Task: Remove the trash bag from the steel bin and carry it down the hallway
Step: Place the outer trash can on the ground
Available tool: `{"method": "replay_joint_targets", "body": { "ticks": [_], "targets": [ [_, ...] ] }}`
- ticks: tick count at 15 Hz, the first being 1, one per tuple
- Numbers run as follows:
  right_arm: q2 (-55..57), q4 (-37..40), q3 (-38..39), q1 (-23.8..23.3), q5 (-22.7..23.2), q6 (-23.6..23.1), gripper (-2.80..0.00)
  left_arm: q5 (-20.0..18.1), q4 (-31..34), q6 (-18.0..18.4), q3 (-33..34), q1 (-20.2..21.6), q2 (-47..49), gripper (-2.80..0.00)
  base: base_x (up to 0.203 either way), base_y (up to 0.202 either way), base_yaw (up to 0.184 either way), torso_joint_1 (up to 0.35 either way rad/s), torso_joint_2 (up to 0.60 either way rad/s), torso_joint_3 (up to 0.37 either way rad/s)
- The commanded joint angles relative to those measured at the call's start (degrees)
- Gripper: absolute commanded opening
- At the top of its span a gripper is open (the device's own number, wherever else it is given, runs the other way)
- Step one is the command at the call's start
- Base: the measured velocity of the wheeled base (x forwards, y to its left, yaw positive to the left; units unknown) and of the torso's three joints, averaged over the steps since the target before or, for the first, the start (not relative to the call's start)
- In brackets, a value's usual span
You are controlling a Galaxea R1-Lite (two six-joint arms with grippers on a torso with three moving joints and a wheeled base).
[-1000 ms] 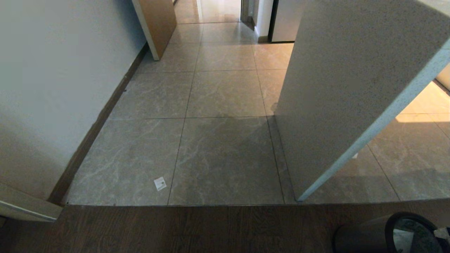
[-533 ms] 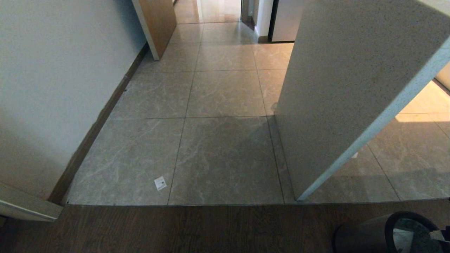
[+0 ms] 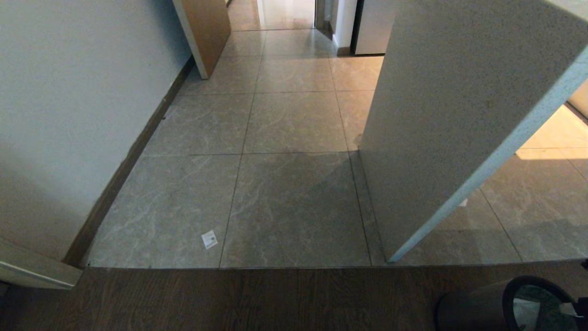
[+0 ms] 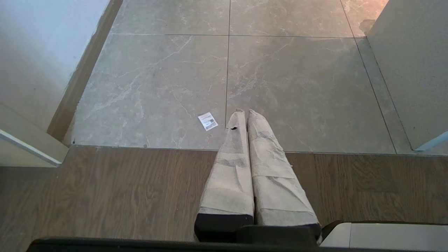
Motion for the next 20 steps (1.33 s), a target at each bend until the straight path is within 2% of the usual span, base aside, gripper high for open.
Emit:
{"method": "replay_joint_targets", "body": {
  "ticks": [1,6,11,12,20],
  "targets": [
    [2.02,-1.64,-0.95,0.02,0.11,-0.24,0.0,0.0,-0.06,-0.04,-0.06,0.01,-0.02,-2.8,0.0,0.0,0.0,0.0,0.0,0.0],
    [5.27,-9.27,-1.04,0.29,-0.01,-1.88,0.0,0.0,-0.06,-0.04,0.02,0.01,-0.02,-2.8,0.0,0.0,0.0,0.0,0.0,0.0],
    [5.36,-9.19,-1.16,0.38,0.17,-2.84,0.0,0.0,0.03,-0.04,-0.06,0.01,-0.02,-2.8,0.0,0.0,0.0,0.0,0.0,0.0],
    [5.36,-8.74,-1.14,0.7,0.17,-2.84,-2.8,0.0,0.02,-0.04,0.03,0.01,-0.02,-2.8,0.0,0.0,0.0,0.0,0.0,0.0],
    [5.02,-9.26,0.04,2.84,-0.01,-2.62,-2.8,0.0,-0.04,-0.04,-0.06,0.01,-0.02,-2.8,0.0,0.0,0.0,0.0,0.0,0.0]
  ]
}}
